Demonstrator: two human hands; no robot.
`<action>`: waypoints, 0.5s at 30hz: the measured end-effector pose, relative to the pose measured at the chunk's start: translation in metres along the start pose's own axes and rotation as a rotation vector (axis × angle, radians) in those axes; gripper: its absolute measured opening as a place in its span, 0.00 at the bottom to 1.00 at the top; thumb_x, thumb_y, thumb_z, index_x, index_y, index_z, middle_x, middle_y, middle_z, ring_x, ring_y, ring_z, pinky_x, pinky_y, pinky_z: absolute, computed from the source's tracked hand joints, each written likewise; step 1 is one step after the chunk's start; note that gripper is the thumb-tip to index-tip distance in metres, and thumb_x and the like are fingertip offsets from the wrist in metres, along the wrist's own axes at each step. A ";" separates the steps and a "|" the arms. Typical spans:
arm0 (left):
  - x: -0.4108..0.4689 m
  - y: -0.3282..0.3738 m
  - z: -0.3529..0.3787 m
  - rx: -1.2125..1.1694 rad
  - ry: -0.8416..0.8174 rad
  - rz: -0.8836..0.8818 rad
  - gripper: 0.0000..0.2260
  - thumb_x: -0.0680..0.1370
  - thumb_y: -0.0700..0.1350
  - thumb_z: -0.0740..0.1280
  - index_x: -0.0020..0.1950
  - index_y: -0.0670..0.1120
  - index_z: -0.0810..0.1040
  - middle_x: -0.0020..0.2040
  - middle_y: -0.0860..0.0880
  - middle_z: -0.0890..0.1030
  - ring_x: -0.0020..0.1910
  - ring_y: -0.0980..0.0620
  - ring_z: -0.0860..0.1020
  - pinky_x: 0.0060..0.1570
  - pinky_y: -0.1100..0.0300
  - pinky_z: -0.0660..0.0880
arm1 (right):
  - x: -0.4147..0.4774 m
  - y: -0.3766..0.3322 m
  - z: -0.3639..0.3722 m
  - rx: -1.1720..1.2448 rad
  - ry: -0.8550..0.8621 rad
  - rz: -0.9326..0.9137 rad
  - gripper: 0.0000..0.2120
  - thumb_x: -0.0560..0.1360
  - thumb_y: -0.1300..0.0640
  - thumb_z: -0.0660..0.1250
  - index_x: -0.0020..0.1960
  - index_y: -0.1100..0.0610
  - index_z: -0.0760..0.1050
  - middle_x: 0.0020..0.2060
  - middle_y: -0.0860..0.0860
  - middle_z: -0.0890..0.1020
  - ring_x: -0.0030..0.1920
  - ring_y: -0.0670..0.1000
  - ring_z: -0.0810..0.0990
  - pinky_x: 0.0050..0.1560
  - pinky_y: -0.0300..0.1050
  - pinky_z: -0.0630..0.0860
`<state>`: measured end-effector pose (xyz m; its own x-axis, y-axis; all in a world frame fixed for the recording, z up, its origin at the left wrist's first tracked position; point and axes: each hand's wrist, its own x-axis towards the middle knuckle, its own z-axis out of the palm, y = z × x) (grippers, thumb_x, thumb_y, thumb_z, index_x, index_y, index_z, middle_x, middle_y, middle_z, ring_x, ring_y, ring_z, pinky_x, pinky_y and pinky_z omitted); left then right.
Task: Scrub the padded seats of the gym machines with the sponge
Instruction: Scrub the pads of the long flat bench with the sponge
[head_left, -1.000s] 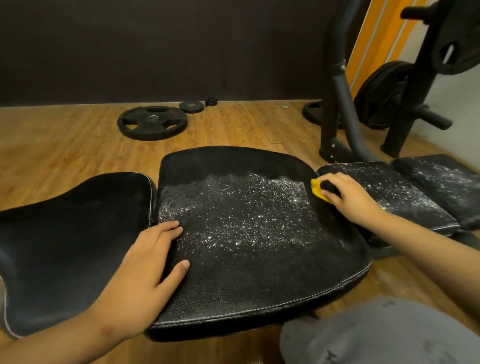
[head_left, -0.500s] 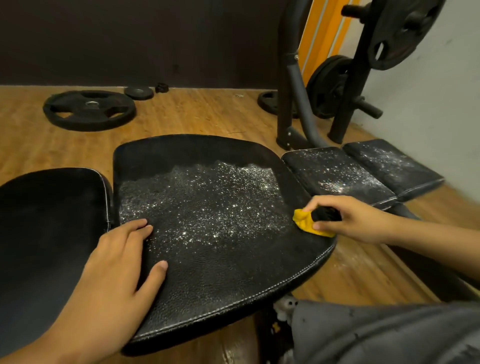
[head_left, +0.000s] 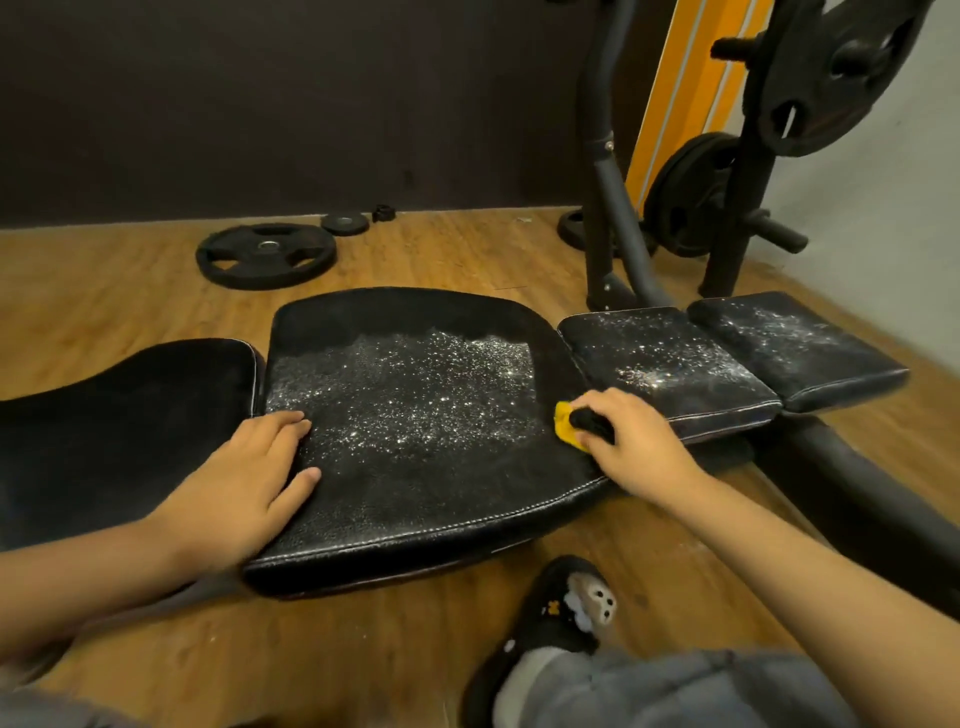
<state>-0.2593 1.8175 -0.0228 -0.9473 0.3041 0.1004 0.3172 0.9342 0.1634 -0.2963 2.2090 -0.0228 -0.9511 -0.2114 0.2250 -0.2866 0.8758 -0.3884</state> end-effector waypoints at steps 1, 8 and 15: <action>0.000 0.003 -0.005 0.026 -0.043 -0.006 0.43 0.72 0.68 0.40 0.75 0.40 0.64 0.73 0.47 0.65 0.73 0.52 0.61 0.71 0.62 0.55 | -0.013 -0.002 -0.004 0.016 -0.040 -0.053 0.12 0.75 0.57 0.69 0.58 0.51 0.76 0.47 0.49 0.75 0.50 0.50 0.73 0.48 0.47 0.70; 0.000 0.038 -0.001 -0.053 0.003 -0.277 0.25 0.83 0.50 0.57 0.77 0.40 0.59 0.78 0.46 0.58 0.76 0.49 0.55 0.74 0.57 0.53 | -0.006 0.039 -0.019 0.002 -0.062 0.106 0.11 0.76 0.57 0.67 0.58 0.54 0.74 0.47 0.53 0.77 0.50 0.55 0.76 0.44 0.46 0.69; -0.047 0.108 0.050 -0.634 0.762 -0.746 0.18 0.82 0.44 0.60 0.71 0.41 0.68 0.69 0.40 0.69 0.68 0.44 0.67 0.67 0.54 0.61 | -0.033 -0.027 0.012 -0.052 0.195 0.014 0.11 0.77 0.52 0.66 0.55 0.56 0.77 0.46 0.55 0.75 0.50 0.57 0.73 0.48 0.48 0.70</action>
<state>-0.1828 1.9133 -0.0592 -0.7053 -0.6473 0.2890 -0.1224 0.5128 0.8498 -0.2588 2.1868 -0.0305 -0.9133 -0.1150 0.3907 -0.2619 0.9005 -0.3472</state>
